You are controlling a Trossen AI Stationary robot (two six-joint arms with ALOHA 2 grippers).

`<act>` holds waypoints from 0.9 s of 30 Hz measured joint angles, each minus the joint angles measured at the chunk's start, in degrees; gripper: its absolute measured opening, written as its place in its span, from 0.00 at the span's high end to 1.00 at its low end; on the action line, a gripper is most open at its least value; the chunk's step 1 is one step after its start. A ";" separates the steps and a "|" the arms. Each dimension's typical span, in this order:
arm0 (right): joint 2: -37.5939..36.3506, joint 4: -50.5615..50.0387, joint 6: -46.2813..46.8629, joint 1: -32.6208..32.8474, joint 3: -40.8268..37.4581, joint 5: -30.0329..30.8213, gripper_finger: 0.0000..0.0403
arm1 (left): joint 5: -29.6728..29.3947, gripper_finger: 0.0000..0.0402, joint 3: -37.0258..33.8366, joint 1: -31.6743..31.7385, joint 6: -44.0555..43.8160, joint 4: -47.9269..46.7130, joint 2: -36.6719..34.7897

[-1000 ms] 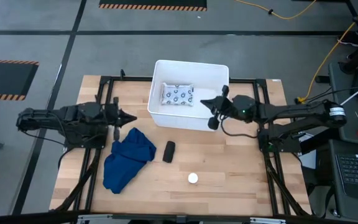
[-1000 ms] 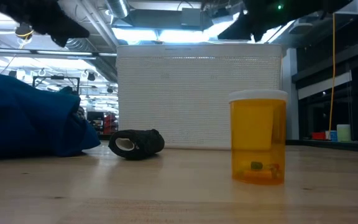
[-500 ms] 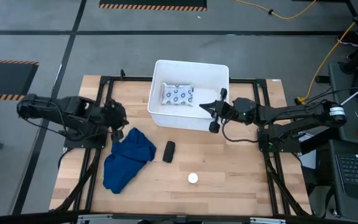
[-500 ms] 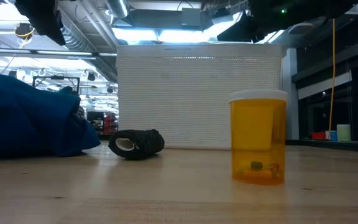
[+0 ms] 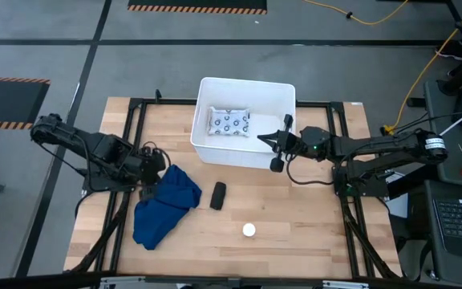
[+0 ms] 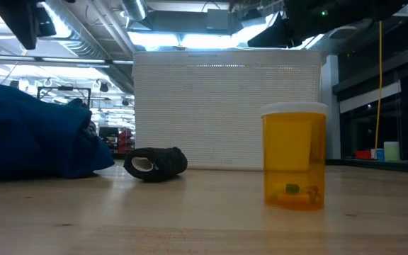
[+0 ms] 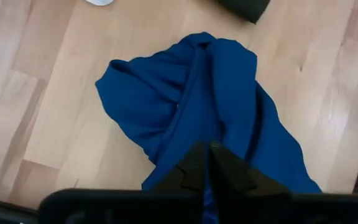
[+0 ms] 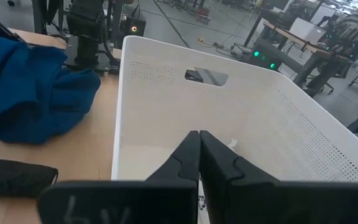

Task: Pick & place medical supplies in basket/bin
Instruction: Put the blue cloth into the white bin

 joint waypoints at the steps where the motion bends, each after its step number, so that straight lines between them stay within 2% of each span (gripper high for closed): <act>1: 0.00 0.00 0.00 0.00 0.00 -0.02 0.98 | -0.14 0.94 0.00 0.00 -0.47 0.00 -0.03; 7: 0.00 0.00 0.46 0.00 0.00 -0.02 0.98 | -1.43 0.78 0.00 0.00 -1.18 -0.15 -0.07; 10: 0.00 0.00 0.48 0.00 0.00 -0.02 0.98 | -2.83 0.68 0.00 0.03 -5.64 -0.38 -0.07; 17: 0.00 -0.28 3.40 0.00 0.00 -0.02 0.98 | -7.59 0.48 0.00 0.18 -8.61 -7.08 -0.07; 21: 0.00 -1.10 3.45 0.00 0.00 -0.04 0.98 | -9.96 0.42 0.00 0.18 -8.54 -8.67 -0.07; 25: 0.00 -1.11 3.45 0.00 0.00 -0.04 0.98 | -8.84 0.41 0.00 0.18 -3.19 -8.83 -0.26; 27: 0.00 -1.11 3.45 0.00 0.00 -0.04 0.98 | -8.59 0.40 0.00 0.16 -3.73 -8.51 -0.37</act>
